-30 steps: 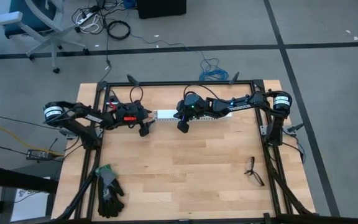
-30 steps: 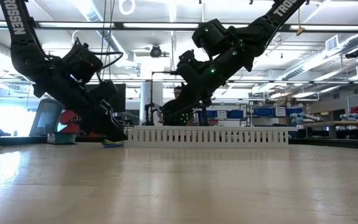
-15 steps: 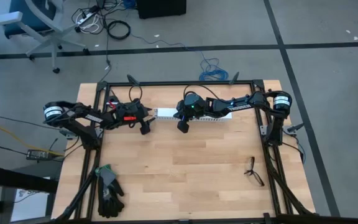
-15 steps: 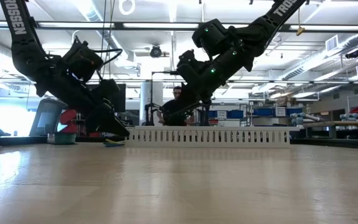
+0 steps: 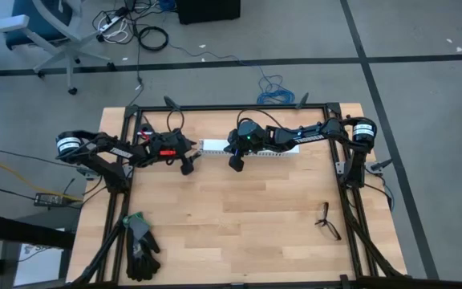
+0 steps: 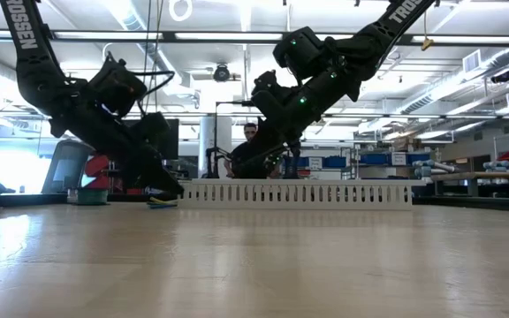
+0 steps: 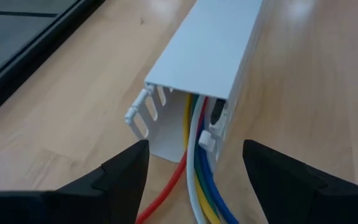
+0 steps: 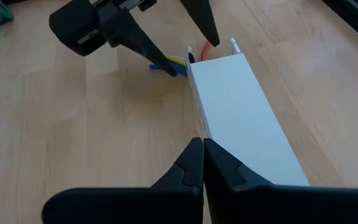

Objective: Ziptie cables
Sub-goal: Close the white cable duct

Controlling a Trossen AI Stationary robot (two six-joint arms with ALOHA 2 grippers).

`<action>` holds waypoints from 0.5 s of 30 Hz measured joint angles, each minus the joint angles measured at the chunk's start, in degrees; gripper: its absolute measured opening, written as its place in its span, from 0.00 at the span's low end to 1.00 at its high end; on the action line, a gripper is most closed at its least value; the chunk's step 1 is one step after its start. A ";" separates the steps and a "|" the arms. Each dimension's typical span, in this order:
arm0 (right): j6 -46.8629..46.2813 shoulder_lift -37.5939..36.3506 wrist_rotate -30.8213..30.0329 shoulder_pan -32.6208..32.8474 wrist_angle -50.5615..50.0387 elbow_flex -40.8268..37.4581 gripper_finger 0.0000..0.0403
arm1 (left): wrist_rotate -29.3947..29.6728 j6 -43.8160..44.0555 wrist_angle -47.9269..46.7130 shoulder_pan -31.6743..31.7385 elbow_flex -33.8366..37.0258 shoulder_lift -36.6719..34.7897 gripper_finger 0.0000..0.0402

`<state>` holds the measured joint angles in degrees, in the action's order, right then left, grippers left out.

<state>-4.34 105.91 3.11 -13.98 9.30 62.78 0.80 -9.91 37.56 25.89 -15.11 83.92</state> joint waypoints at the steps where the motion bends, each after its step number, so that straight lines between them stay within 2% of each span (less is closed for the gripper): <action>1: 0.00 0.00 0.01 0.00 -0.01 0.00 0.00 | 0.00 0.00 -0.26 0.00 0.00 -0.02 0.68; 7: 0.00 0.00 0.02 0.02 0.00 0.00 0.00 | 0.00 -0.13 -2.44 0.00 -0.04 0.00 0.72; 15: -0.57 0.00 0.02 0.02 0.04 0.00 0.00 | 0.24 -0.11 -2.90 0.00 -0.21 0.00 0.86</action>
<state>-4.91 105.91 3.14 -13.96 9.34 62.78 1.04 -10.02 34.65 25.89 -15.32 83.92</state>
